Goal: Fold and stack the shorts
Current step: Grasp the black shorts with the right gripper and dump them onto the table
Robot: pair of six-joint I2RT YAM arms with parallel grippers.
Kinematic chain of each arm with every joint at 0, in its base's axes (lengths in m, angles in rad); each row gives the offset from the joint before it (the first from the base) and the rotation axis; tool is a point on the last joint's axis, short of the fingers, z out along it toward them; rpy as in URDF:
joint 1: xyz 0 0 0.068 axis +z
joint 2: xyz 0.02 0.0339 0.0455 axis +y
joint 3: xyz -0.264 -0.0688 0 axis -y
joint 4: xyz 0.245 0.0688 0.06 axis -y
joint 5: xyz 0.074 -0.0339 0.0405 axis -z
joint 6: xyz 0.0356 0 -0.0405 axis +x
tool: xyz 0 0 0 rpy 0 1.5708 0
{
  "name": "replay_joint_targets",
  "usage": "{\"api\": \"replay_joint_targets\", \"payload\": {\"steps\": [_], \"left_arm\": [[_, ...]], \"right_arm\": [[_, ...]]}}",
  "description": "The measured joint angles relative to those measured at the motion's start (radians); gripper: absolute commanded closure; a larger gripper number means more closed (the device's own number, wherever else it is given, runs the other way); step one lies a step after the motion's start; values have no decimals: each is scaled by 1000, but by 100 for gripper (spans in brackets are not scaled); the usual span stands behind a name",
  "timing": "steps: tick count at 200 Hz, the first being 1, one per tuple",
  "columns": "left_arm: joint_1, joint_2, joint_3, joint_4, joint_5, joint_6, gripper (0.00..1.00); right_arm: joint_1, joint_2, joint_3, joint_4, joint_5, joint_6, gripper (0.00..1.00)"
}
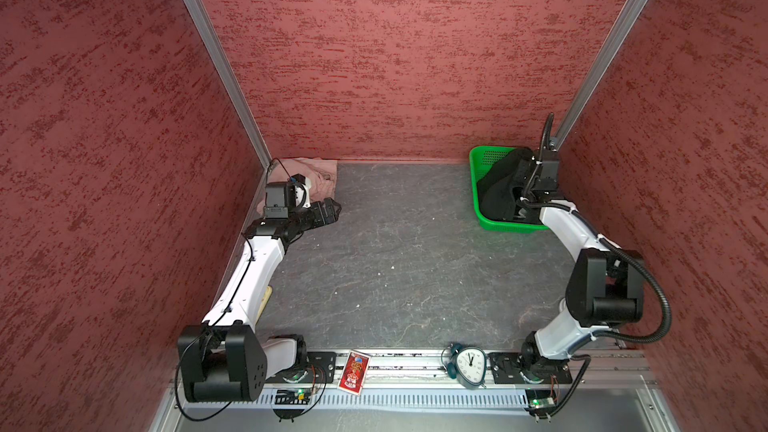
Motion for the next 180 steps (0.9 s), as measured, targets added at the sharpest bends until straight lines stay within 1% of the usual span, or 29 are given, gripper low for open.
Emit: {"api": "replay_joint_targets", "payload": {"steps": [33,46,73,94,111,151,162,180], "left_arm": [[-16,-23,-17,10,0,0,1],[-21,-34,-17,21,0,0,1],[-27,-58,-17,41,-4,0,1],[-27,-75,-17,47,-16,0,1],[-27,-92,-18,48,-27,1,1],[-27,-150,-19,43,-65,5,1],[-27,-165,-19,35,-76,8,1],[-25,-181,-17,4,-93,13,1]], "right_arm": [[1,-61,-18,31,-59,24,100],[3,-95,-17,39,-103,32,100],[6,-169,0,40,-256,59,100],[30,-210,63,23,-401,68,100],[95,-240,132,-3,-490,50,100],[330,-278,317,-69,-703,-20,100],[378,-284,338,-71,-737,-26,100],[423,-293,328,-78,-761,-25,100]]}}
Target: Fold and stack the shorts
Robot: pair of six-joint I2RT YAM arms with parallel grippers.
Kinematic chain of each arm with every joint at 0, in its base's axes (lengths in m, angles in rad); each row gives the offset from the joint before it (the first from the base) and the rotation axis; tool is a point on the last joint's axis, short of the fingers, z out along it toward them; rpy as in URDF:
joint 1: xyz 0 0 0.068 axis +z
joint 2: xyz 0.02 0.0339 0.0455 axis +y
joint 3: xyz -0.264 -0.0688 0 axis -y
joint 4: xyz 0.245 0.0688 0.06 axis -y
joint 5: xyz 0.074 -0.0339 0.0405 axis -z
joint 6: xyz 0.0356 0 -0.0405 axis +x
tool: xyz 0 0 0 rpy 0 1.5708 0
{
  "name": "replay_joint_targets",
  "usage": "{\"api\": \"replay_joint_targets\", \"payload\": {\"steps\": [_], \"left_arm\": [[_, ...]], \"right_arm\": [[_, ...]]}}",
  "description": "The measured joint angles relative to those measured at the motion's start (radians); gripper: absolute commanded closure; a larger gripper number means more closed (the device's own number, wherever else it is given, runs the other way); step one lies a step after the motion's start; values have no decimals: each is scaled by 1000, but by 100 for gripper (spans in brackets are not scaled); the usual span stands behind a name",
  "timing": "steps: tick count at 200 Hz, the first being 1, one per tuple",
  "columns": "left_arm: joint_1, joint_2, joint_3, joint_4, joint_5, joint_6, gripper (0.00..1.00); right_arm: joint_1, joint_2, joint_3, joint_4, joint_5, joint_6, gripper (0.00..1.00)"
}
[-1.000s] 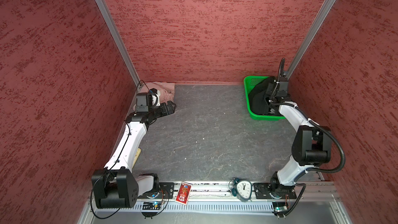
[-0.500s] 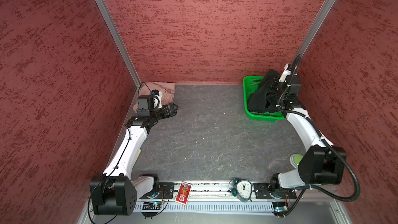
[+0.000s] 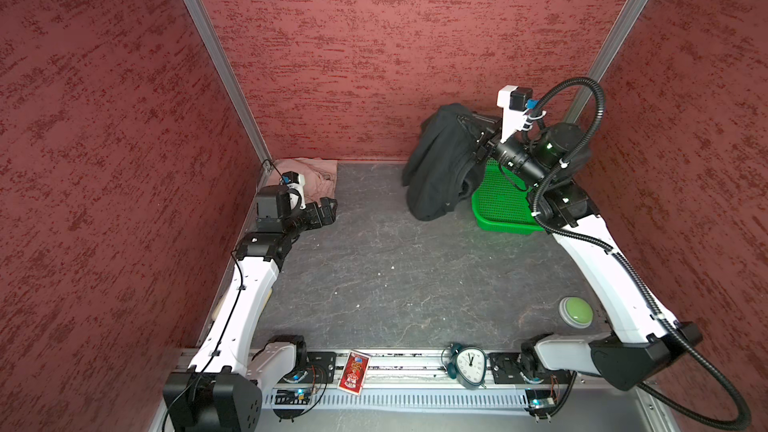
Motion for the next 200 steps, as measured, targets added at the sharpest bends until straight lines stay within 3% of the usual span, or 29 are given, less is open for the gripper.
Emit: {"api": "replay_joint_targets", "payload": {"steps": [32,73,85,99,125,174,200], "left_arm": [[0,-21,0,-42,-8,8,0],[0,-32,0,-76,1,10,1],[-1,-32,0,-80,8,10,1],[-6,-26,0,-80,18,7,1],[-48,4,0,-79,27,6,1],[-275,80,0,-64,-32,28,1],[-391,131,0,-27,-21,48,1]], "right_arm": [[29,35,-133,6,2,32,100],[47,253,-286,-5,-22,141,100],[47,312,-322,-32,-10,171,68],[47,361,-344,-74,19,192,58],[44,362,-346,-113,78,205,23],[-41,243,-393,-135,189,244,21],[-89,259,-408,-176,256,256,20]]}}
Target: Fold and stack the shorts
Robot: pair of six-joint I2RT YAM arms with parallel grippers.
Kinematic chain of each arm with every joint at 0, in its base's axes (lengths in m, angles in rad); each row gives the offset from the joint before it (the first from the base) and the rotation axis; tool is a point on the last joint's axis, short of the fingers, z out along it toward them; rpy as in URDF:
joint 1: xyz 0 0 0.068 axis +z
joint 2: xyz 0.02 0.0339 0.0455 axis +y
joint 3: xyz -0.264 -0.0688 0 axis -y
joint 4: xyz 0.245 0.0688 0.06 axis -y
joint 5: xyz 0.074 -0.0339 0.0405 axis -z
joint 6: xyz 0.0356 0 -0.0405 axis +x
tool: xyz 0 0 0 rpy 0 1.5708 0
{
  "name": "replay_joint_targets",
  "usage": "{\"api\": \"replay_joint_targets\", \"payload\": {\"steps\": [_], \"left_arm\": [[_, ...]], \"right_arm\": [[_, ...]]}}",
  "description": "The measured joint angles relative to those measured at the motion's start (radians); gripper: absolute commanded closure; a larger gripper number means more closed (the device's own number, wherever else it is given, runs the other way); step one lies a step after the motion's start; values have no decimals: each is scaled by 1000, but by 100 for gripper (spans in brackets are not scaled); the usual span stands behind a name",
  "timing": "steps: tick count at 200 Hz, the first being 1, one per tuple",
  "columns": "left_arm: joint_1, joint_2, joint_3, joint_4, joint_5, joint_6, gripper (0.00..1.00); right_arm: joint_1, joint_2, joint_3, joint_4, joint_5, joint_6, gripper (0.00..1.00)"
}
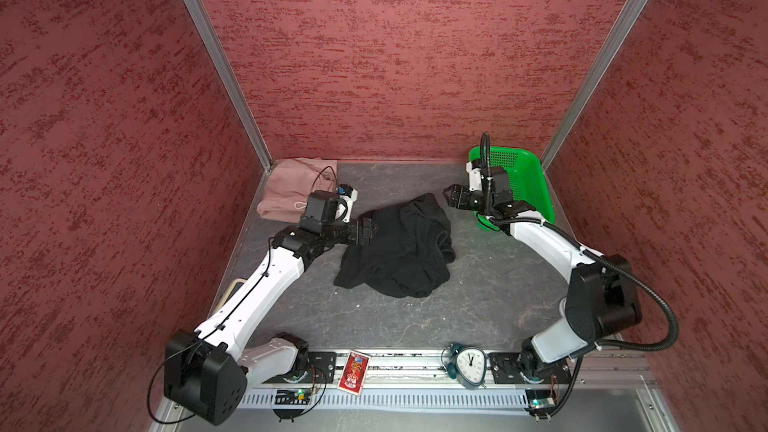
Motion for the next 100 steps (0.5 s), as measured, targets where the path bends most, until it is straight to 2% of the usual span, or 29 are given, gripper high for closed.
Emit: {"api": "replay_joint_targets", "payload": {"steps": [43,100], "left_arm": [[-225,113,0,26,18,80,1],[-393,190,10,72,15,138,1]], "right_arm": [[2,48,-41,-42,57,14,19],[-25,129,-45,-48,98,15,19]]}}
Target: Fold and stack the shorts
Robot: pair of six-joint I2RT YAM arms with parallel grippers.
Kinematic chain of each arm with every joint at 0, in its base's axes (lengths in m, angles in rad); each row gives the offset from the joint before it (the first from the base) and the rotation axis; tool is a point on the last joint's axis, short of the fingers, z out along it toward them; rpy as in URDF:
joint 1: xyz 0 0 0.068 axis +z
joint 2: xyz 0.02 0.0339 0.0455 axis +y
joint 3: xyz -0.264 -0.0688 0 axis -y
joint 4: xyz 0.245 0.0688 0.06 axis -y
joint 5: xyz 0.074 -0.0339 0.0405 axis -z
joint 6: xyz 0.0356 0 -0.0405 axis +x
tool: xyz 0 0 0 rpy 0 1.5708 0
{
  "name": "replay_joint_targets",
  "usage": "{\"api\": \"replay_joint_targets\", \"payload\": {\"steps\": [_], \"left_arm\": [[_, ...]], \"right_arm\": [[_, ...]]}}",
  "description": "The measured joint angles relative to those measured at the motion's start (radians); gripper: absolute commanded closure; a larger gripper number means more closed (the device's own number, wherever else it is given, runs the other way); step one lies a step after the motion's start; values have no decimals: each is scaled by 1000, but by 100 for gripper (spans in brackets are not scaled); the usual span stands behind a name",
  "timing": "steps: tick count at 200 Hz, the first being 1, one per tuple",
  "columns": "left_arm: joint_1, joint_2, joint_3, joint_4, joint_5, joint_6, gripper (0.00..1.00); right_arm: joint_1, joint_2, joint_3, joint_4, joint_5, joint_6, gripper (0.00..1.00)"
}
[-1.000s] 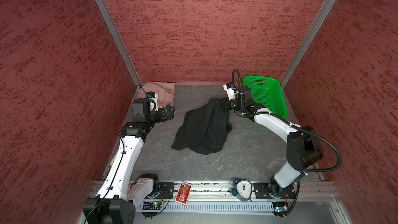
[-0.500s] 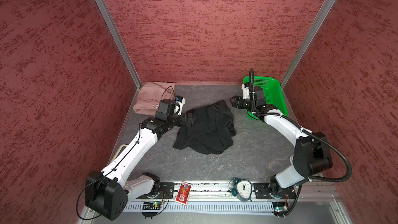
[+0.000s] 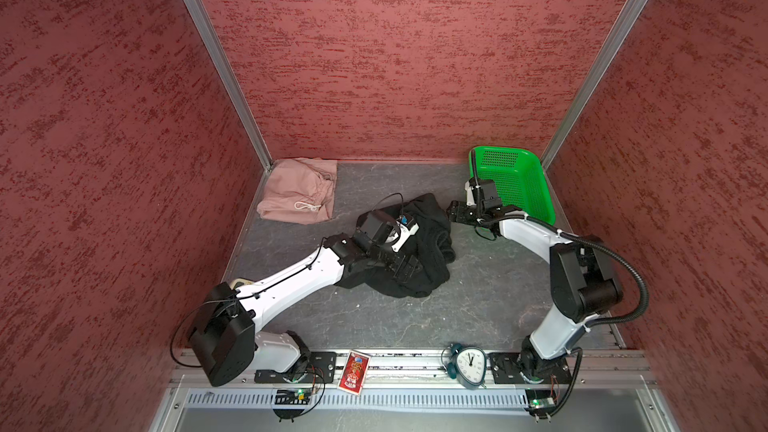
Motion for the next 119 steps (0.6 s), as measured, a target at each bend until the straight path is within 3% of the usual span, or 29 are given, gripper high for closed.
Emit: {"api": "replay_joint_targets", "payload": {"steps": [77,119], "left_arm": [[-213,299,204,2,-126,119,0],[-256,405,240,-2,-219,147,0]], "right_arm": [[-116,-27,-55,0,33,-23,19],[-117,-214,-146,8,-19,-41,19]]}}
